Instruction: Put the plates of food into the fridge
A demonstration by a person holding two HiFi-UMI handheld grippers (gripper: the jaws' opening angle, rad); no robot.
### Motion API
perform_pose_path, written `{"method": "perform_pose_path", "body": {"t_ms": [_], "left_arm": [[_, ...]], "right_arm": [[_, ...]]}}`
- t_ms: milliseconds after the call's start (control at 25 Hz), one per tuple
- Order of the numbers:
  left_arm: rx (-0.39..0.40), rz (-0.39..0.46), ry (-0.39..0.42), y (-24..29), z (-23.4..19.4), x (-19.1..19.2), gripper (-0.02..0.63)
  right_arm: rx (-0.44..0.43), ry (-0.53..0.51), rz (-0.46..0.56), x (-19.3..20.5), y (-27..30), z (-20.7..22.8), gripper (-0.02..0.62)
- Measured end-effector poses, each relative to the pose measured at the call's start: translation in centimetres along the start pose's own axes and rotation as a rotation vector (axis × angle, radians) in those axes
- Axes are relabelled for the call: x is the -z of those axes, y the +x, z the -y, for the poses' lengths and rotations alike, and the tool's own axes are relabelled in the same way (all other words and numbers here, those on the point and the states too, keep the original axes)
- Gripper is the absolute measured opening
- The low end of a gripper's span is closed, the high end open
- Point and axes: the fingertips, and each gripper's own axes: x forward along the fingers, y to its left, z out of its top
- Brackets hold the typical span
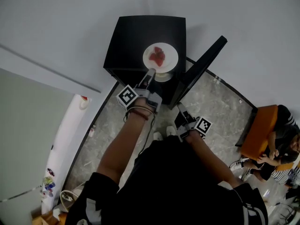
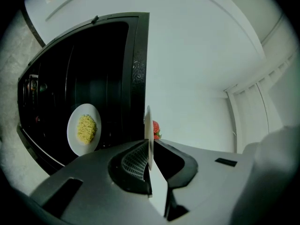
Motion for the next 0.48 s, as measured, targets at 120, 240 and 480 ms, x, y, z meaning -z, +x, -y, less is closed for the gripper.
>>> {"method": "perform_pose_path", "body": {"t_ms": [120,240,480], "left_arm": [[-0.004,-0.002,-0.001,0.1,-0.2,-0.1,0.037],[0.019,0.005,-0.025,-0.1,0.4,-0.1,0.035],[0.043,0.015,-0.034,-1.2,0.7,0.0,0.034]], "right_arm": [[-0.007,-0.066,-0.057,0.8,0.2,-0.5,0.112],[-0.003,-0.093,-0.089,1.4,0.2,-0.9,0.112],[0.0,-0.171,-0.124,1.8,0.1,-1.2,0.112]]}}
